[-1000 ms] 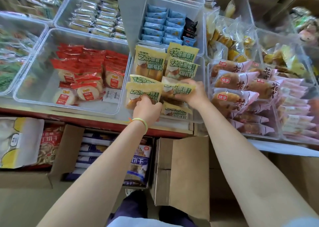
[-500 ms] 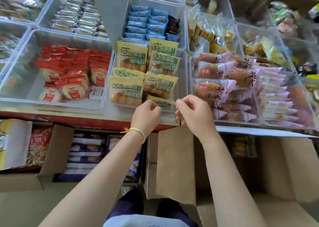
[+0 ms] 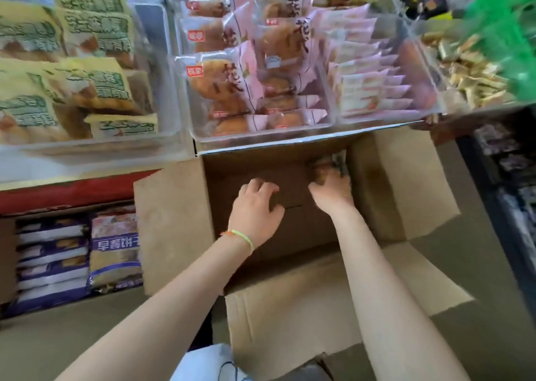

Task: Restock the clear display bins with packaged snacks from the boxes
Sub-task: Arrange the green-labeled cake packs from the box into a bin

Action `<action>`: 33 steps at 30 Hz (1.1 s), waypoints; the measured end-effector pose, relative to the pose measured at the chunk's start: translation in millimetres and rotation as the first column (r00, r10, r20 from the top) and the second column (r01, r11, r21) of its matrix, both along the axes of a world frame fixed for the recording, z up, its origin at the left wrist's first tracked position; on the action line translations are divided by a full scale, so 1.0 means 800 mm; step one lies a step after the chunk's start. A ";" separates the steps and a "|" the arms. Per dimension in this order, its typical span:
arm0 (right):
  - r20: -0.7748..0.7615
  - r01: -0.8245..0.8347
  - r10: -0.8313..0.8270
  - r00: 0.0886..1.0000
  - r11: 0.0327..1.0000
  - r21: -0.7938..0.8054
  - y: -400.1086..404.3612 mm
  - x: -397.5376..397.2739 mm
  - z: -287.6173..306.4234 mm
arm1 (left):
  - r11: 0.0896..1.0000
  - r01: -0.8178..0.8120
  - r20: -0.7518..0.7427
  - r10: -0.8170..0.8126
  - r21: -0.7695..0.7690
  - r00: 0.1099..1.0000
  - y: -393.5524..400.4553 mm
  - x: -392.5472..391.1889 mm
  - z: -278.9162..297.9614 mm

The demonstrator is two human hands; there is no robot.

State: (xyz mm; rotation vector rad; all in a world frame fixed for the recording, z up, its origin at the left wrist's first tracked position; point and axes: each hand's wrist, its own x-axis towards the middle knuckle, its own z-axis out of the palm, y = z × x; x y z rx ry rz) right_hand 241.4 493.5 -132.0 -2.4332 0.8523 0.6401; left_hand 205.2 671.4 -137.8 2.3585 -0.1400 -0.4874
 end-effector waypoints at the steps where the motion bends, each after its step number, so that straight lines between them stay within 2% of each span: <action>1: 0.028 0.016 -0.015 0.999 0.999 -0.042 -0.020 0.004 -0.013 | 1.000 0.019 -0.029 -0.018 0.025 0.999 -0.014 -0.001 -0.004; 3: 0.064 0.022 -0.015 0.998 0.994 -0.104 -0.053 0.014 -0.032 | 0.998 0.022 -0.070 -0.018 0.054 0.997 -0.036 0.002 -0.010; 5: 0.057 0.049 -0.045 0.997 0.996 -0.081 -0.075 0.025 -0.049 | 0.998 -0.004 -0.105 0.011 0.068 0.994 -0.053 0.007 -0.016; 11: -0.101 -0.056 0.055 0.993 0.998 -0.007 -0.108 0.051 -0.086 | 0.987 -0.102 -0.185 0.124 0.122 0.975 -0.083 0.014 -0.033; 15: -0.076 0.075 -0.066 0.995 0.988 0.132 -0.115 0.052 -0.105 | 0.983 -0.124 -0.241 0.154 0.132 0.958 -0.092 0.015 -0.036; 19: -0.004 0.272 -0.292 0.956 0.886 0.376 -0.115 0.045 -0.102 | 0.977 -0.169 -0.248 0.198 0.133 0.948 -0.094 0.017 -0.035; 22: -0.014 0.320 -0.374 0.928 0.774 0.547 -0.108 0.029 -0.090 | 0.971 -0.207 -0.272 0.233 0.122 0.934 -0.090 0.017 -0.025; 24: -0.056 0.330 -0.399 0.915 0.663 0.671 -0.101 0.017 -0.076 | 0.968 -0.228 -0.287 0.250 0.107 0.925 -0.083 0.017 -0.017; 26: -0.074 0.307 -0.394 0.916 0.569 0.763 -0.092 0.007 -0.055 | 0.963 -0.259 -0.270 0.269 0.074 0.924 -0.073 0.020 -0.007; 27: -0.070 0.280 -0.369 0.927 0.552 0.786 -0.086 0.003 -0.040 | 0.959 -0.278 -0.253 0.281 0.047 0.926 -0.067 0.021 0.000; 29: -0.019 0.171 -0.258 0.966 0.582 0.795 -0.077 -0.005 -0.011 | 0.947 -0.316 -0.235 0.295 -0.057 0.926 -0.054 0.024 0.020; 31: 0.070 -0.015 -0.064 0.995 0.625 0.781 -0.072 -0.009 0.022 | 0.905 -0.367 -0.283 0.303 -0.214 0.910 -0.045 0.027 0.042; 33: 0.161 -0.136 0.012 0.987 0.599 0.789 -0.058 -0.012 0.063 | 0.855 -0.394 -0.332 0.284 -0.337 0.900 -0.026 0.029 0.063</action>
